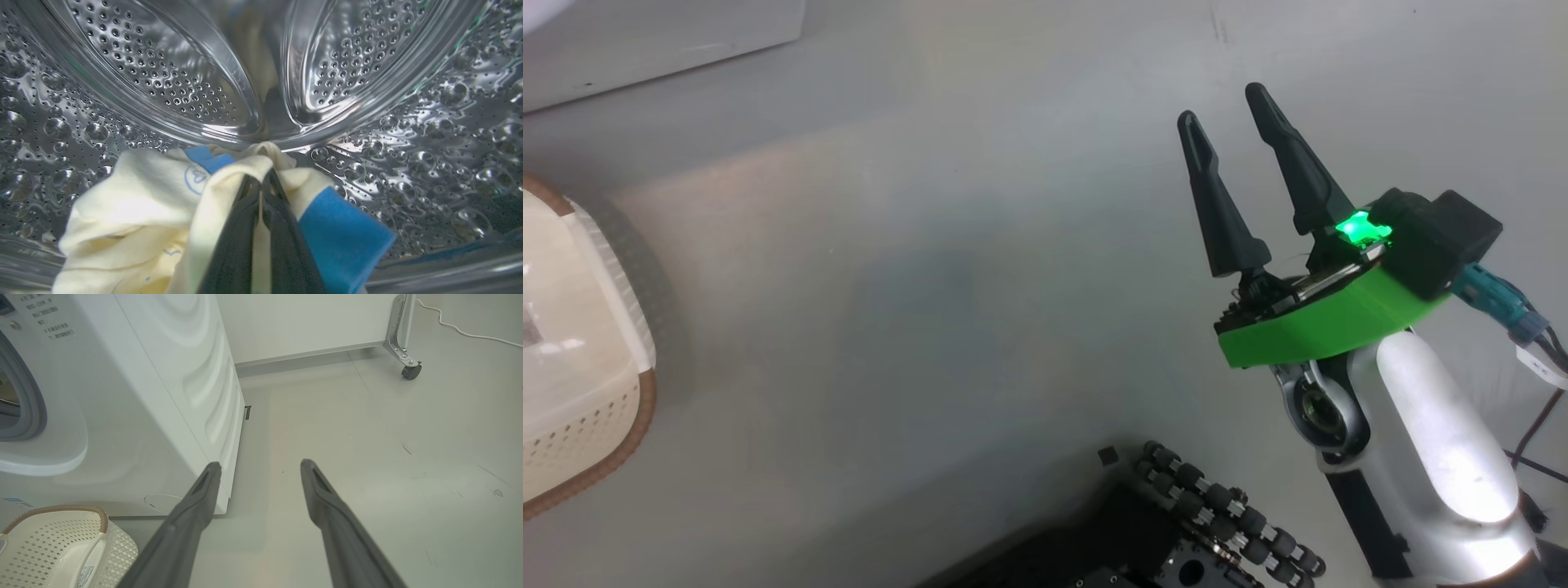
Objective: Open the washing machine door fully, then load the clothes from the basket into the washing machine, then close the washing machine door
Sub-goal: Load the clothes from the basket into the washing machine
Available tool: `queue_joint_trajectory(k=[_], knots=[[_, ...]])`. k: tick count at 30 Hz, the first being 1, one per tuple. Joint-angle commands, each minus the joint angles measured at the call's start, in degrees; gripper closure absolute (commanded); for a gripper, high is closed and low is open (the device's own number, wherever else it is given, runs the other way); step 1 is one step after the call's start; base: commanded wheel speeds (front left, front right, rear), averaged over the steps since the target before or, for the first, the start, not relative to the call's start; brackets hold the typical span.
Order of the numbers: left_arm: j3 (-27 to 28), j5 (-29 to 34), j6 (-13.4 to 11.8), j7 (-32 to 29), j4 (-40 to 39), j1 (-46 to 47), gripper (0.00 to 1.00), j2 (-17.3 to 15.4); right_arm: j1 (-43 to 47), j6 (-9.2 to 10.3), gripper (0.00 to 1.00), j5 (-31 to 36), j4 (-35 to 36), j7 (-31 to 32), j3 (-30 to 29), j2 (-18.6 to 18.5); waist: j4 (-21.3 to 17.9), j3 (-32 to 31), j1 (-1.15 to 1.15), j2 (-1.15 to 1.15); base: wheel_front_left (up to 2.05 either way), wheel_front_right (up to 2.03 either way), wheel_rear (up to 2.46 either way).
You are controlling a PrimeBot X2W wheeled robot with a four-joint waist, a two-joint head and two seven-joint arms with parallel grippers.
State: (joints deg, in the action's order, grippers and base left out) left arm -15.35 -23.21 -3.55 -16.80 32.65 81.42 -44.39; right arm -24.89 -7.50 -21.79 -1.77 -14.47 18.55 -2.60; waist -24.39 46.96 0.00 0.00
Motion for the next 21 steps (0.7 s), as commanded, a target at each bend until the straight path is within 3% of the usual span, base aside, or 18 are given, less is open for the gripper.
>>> queue_joint_trajectory(k=[1,10,15,16,17,21], knots=[[1.6,0.9,0.0,3.1,0.0,2.9,1.0,-3.1,0.7,0.01,0.0,-0.6,2.2,-0.5,0.7,-0.3,-0.9,1.3,0.0,0.0,0.0,0.0,0.0],[2.2,3.2,-0.7,19.4,6.7,10.1,1.0,-1.9,0.5,0.01,0.0,-1.1,2.8,-0.5,1.1,-0.3,-1.5,2.8,0.0,0.0,0.0,0.0,0.0],[1.8,2.1,0.4,18.6,12.5,10.9,1.0,-0.5,0.5,0.01,0.0,-1.1,2.7,-0.5,1.1,-0.3,-1.2,2.8,0.0,0.0,0.0,0.0,0.0],[1.7,1.9,0.6,18.0,13.6,11.2,0.55,-0.2,0.5,0.01,0.0,-1.2,2.7,-0.5,1.2,-0.3,-1.1,2.9,0.0,0.0,0.0,0.0,0.0],[1.6,1.6,0.8,17.5,14.6,11.6,0.0,0.1,0.5,0.01,0.0,-1.2,2.6,-0.5,1.2,-0.3,-1.1,2.9,0.0,0.0,0.0,0.0,0.0],[1.1,1.0,1.8,16.9,17.3,12.5,0.0,1.3,0.4,0.01,0.0,-1.0,2.5,-0.5,1.0,-0.3,-0.6,2.7,0.0,0.0,0.0,0.0,0.0]])
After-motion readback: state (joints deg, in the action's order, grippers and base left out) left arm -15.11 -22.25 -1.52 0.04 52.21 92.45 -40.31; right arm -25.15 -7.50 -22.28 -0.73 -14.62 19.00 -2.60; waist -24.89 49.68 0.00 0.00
